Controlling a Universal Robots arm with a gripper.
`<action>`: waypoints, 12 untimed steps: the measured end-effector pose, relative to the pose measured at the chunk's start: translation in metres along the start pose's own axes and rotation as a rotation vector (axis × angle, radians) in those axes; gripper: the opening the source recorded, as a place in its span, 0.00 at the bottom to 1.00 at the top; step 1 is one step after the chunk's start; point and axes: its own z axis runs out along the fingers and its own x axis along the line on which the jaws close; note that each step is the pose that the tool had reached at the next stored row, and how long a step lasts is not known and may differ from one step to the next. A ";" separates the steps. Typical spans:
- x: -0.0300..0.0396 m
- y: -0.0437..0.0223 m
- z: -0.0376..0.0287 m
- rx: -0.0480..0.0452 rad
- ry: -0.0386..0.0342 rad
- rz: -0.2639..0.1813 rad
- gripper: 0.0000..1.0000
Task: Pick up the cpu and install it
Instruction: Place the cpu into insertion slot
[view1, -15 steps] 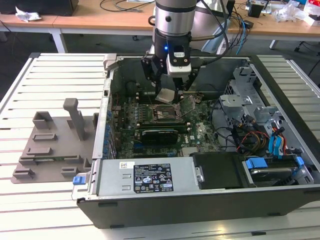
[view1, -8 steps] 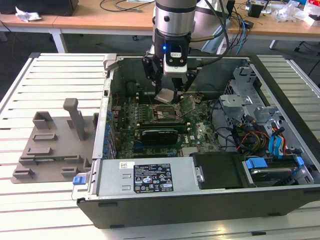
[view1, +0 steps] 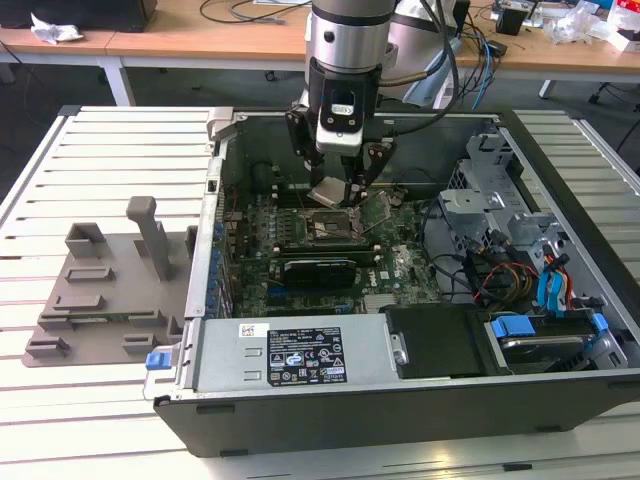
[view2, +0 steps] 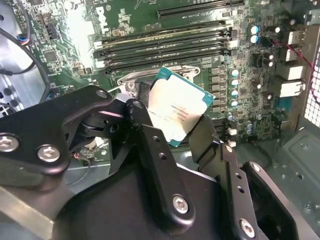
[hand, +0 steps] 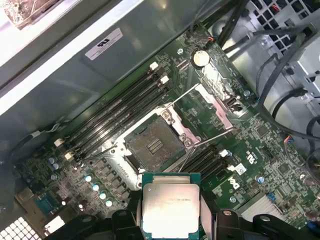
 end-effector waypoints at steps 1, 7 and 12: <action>0.0000 0.0000 0.0000 0.0002 0.0004 0.009 0.55; 0.0000 0.0000 0.0003 0.0016 0.0025 0.073 0.55; 0.0000 0.0000 0.0005 0.0027 0.0043 0.128 0.55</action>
